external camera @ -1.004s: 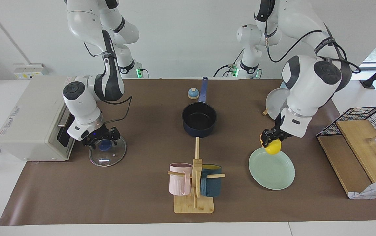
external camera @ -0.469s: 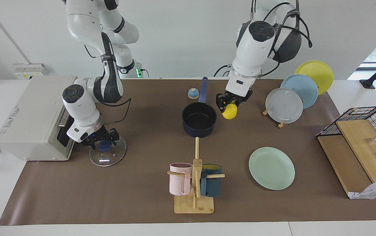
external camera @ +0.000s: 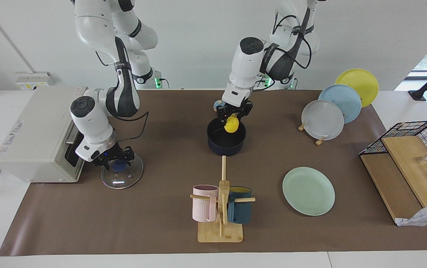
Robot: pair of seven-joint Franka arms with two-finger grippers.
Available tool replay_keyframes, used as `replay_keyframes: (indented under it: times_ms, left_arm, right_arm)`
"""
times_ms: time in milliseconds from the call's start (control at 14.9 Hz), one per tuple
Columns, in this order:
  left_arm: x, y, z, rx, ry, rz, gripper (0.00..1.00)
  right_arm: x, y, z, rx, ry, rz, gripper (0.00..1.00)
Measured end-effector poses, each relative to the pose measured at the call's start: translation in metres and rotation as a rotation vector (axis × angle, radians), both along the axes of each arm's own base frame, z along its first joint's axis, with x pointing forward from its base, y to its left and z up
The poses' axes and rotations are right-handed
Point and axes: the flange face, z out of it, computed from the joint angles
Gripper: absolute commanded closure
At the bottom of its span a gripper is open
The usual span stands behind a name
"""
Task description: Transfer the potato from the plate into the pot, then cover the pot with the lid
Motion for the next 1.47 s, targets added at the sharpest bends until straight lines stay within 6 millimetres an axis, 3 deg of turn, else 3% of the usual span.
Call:
replay_keyframes:
  times_ms: [469,1004,1406,1472]
  left_arm:
    - [-0.003,0.006,-0.050,-0.004,-0.023,-0.005,1.00]
    - [-0.014,0.001,-0.089,0.022,-0.029,-0.044,1.00]
    - [-0.019,-0.001,-0.109,0.048,-0.037,-0.079,1.00]
    - [-0.020,-0.002,-0.112,0.050,-0.037,-0.084,0.77]
  right_arm:
    - [0.000,0.000,0.000,0.000,0.000,0.000,0.34]
    - [0.001,0.001,0.003,0.000,0.010,0.002,0.35]
    - [0.012,0.011,0.044,0.002,0.048,0.018,0.35]
    - [0.012,0.017,0.051,0.003,0.051,0.027,0.36]
